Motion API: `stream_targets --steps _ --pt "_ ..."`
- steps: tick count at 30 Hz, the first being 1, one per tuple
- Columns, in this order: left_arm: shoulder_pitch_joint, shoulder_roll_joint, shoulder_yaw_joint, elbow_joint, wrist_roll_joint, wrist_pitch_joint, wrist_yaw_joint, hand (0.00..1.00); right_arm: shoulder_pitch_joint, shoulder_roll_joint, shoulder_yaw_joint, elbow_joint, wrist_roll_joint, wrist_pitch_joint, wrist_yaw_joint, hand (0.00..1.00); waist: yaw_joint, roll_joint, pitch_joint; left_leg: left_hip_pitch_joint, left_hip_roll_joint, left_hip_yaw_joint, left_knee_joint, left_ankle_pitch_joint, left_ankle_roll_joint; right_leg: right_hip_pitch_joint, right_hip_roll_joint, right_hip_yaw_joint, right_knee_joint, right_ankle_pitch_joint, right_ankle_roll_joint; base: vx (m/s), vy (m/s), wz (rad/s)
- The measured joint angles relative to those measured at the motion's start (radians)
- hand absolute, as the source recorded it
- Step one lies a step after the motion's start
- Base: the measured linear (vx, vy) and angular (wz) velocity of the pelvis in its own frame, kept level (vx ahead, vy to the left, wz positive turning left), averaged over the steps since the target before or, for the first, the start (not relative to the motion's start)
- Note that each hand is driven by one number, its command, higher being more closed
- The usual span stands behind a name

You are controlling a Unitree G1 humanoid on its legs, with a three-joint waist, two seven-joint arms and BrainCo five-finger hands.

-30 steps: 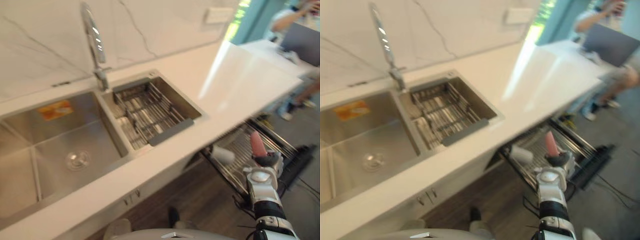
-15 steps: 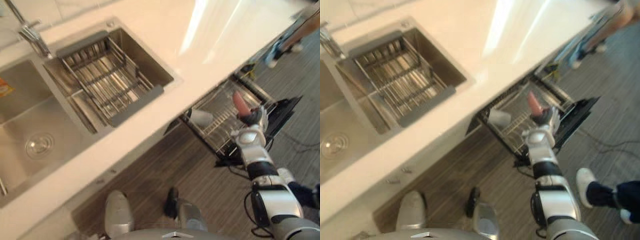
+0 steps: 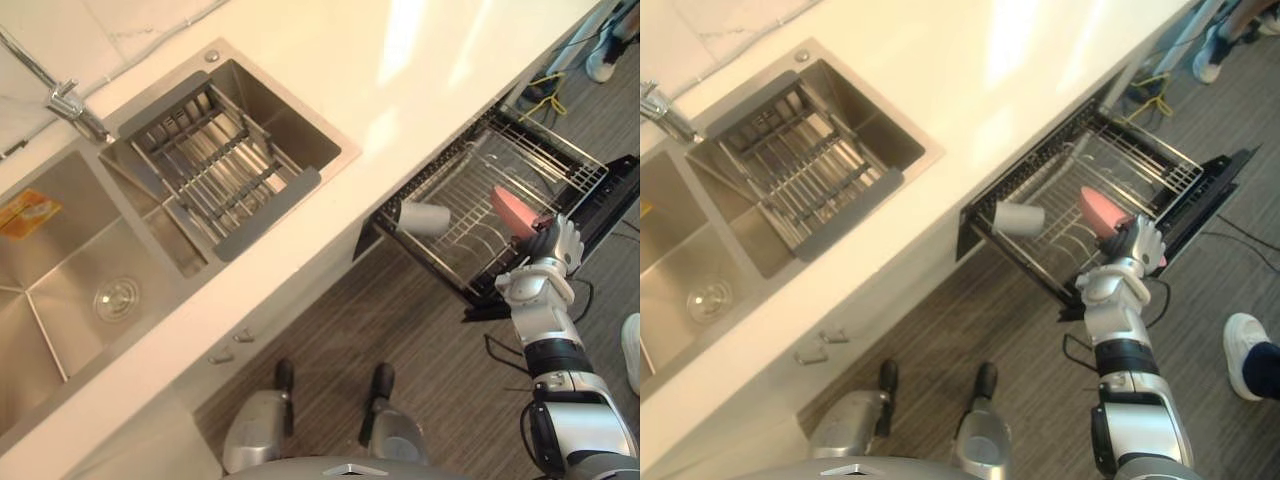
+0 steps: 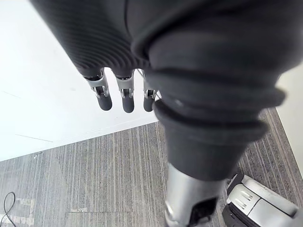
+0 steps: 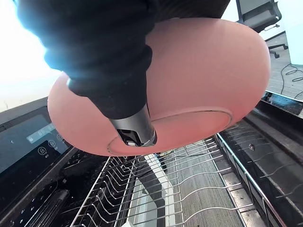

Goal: Walk over to the sink, pick up the cup, carry it to the dishwasher, place the cup inside the dishwasher, then close the dishwasher door

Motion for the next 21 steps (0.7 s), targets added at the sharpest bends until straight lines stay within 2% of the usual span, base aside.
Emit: stream_targets --steps 4,7,11,15,21 --pt "0.000 0.003 0.000 -0.013 -0.004 -0.011 -0.004 0.00 -0.013 -0.001 0.024 0.015 0.002 0.007 -0.002 1.00 0.020 -0.016 0.010 -0.042 -0.010 -0.017 0.000 0.016 0.004 -0.035 -0.007 -0.016 -0.004 0.012 0.004 -0.03 0.013 0.16" --pt "0.000 0.004 0.001 -0.017 -0.021 -0.021 -0.003 0.00 -0.050 -0.001 0.046 0.027 0.003 0.009 -0.003 1.00 0.018 -0.032 0.035 -0.070 -0.022 -0.017 0.001 0.030 0.010 -0.056 -0.015 -0.016 -0.021 0.035 0.005 -0.08 0.039 0.01" --pt "-0.001 0.027 -0.001 -0.034 -0.044 -0.030 -0.005 0.00 -0.110 -0.029 0.074 0.032 0.013 0.019 -0.003 1.00 0.019 -0.044 0.078 -0.104 -0.030 -0.015 -0.001 0.044 0.013 -0.094 -0.033 -0.047 -0.023 0.035 -0.004 -0.10 0.047 -0.02" --pt "-0.004 0.056 -0.024 -0.034 -0.069 -0.030 -0.004 0.00 -0.187 -0.065 0.081 0.076 0.048 0.032 -0.005 1.00 0.021 -0.042 0.090 -0.146 -0.030 -0.018 -0.002 0.056 0.013 -0.134 -0.037 -0.058 -0.018 0.053 -0.010 -0.04 0.020 0.03" --pt "-0.027 0.056 -0.061 -0.031 -0.083 -0.031 -0.005 0.00 -0.298 -0.147 0.110 0.155 0.067 0.046 -0.024 1.00 0.025 -0.007 0.112 -0.201 -0.043 -0.035 -0.008 0.071 0.019 -0.182 -0.044 -0.066 -0.014 0.075 -0.003 0.02 0.020 0.06"
